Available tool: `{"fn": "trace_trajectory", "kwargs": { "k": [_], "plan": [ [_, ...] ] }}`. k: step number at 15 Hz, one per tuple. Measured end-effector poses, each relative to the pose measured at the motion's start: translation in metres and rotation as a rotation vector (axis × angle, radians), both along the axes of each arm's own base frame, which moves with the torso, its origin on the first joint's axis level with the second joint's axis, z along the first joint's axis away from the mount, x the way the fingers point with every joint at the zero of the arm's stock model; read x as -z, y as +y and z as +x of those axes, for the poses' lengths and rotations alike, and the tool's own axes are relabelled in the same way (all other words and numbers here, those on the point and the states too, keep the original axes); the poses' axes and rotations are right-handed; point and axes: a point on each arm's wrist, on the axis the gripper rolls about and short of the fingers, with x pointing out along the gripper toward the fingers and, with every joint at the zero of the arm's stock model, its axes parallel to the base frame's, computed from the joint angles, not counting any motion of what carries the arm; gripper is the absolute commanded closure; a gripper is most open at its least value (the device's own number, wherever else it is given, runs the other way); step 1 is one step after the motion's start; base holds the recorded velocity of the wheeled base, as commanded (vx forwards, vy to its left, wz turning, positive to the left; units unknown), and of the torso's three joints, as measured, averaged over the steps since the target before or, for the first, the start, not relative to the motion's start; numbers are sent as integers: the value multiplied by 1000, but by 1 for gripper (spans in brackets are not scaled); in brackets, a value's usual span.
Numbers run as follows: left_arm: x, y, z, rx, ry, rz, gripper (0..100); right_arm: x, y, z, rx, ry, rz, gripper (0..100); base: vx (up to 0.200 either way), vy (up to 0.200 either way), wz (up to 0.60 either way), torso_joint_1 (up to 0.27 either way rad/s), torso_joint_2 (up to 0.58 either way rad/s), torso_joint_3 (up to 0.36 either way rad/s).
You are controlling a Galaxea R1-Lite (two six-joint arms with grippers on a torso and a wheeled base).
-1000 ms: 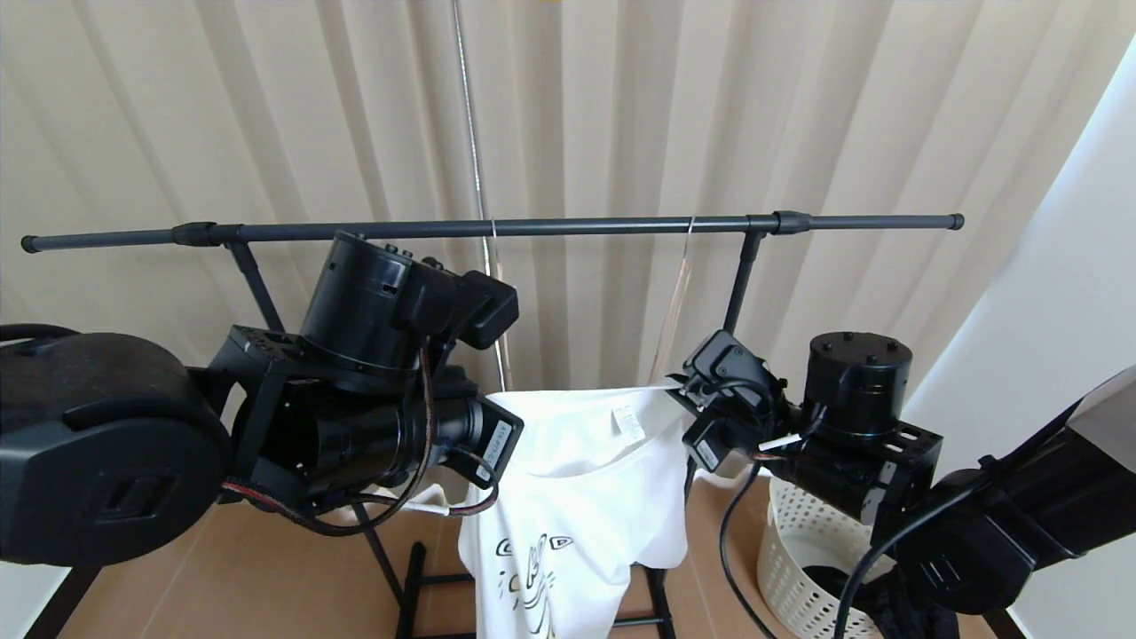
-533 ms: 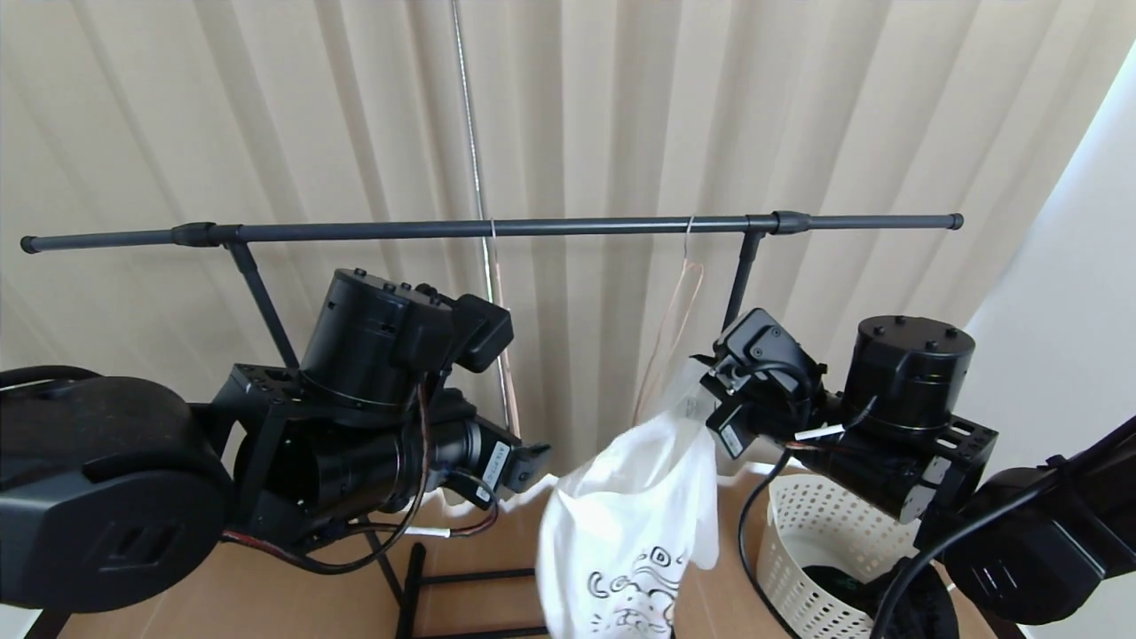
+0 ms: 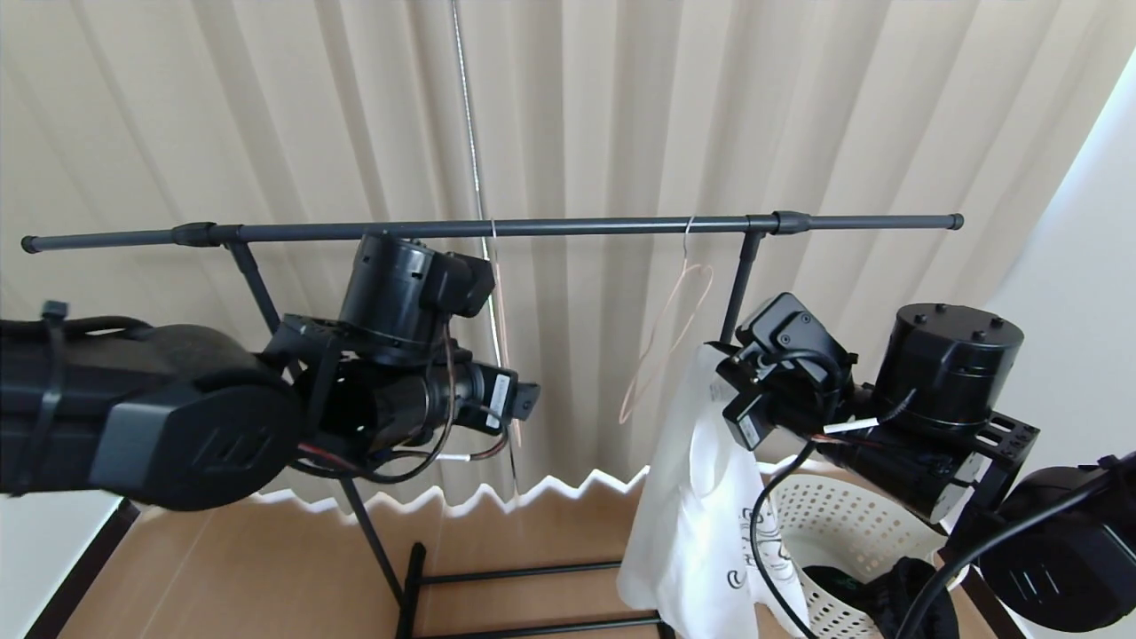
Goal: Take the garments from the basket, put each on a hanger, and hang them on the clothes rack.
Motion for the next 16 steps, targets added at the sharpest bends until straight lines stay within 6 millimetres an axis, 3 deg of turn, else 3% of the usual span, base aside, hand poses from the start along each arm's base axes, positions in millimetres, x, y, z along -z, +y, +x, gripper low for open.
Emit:
{"fn": "trace_trajectory", "kwargs": {
  "k": [8,16],
  "plan": [
    [33,-18,92,-260,-15,-76,0,-8,-2,-5,-2,-21,12,100,0,0,0,0,0,0],
    [64,-20,132,-329,0,-103,0,-6,-2,-4,-2,-16,8,100,0,0,0,0,0,0]
  ]
}}
